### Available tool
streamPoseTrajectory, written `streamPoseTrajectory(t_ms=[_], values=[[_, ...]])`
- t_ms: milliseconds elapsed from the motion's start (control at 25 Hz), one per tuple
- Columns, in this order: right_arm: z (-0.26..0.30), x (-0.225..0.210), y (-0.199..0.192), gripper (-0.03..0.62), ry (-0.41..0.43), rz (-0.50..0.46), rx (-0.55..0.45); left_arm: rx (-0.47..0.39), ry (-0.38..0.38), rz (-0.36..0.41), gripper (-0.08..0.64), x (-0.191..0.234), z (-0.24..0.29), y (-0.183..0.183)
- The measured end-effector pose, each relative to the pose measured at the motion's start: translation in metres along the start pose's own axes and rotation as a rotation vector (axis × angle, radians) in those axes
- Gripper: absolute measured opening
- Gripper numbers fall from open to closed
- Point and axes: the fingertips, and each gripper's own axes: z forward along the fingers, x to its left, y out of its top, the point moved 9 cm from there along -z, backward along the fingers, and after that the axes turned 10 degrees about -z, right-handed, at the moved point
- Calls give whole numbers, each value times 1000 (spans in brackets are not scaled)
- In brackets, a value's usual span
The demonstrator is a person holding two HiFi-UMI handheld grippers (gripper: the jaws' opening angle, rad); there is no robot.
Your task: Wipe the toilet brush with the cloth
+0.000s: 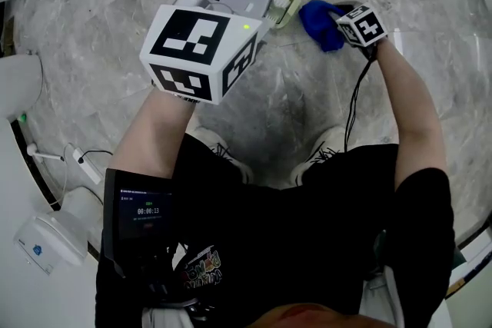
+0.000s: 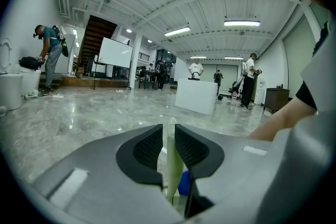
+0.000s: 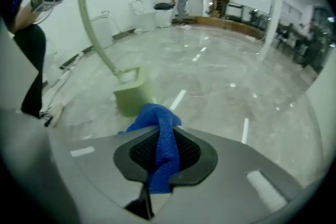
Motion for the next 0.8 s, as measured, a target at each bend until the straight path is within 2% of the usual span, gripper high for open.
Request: streamPoseTrajectory(t_ms=[40,120,200,320,440,560,680,720,800], values=[[-6,-15,-4,49,-81,46,-14,0,-1,1,75,0,-1,-1],[-18,-34,-5,49,-167,132,-62,0,-2,4,75,0,-2,-2],[-23,-40,-3,49,-189,178,-94,0,-2,9,77,0,-3,-2],[-21,-39,-2,54,-181,193,-107,-23,-17,-4,89,3,-7,4],[-18,-36,-2,75,-183,211,-156,-69,-20,-21,134,7,-14,11],[-28,-35,-1,174,-244,246,-245,-89,32,-39,133,12,-19,7],[-43,-36,-1,251,-331,335,-360,-73,90,-79,132,17,-25,-5],[-51,-34,2,248,-358,372,-391,-63,106,-106,130,18,-30,-7],[-69,-24,9,189,-382,439,-422,-31,135,-173,129,19,-44,-5]])
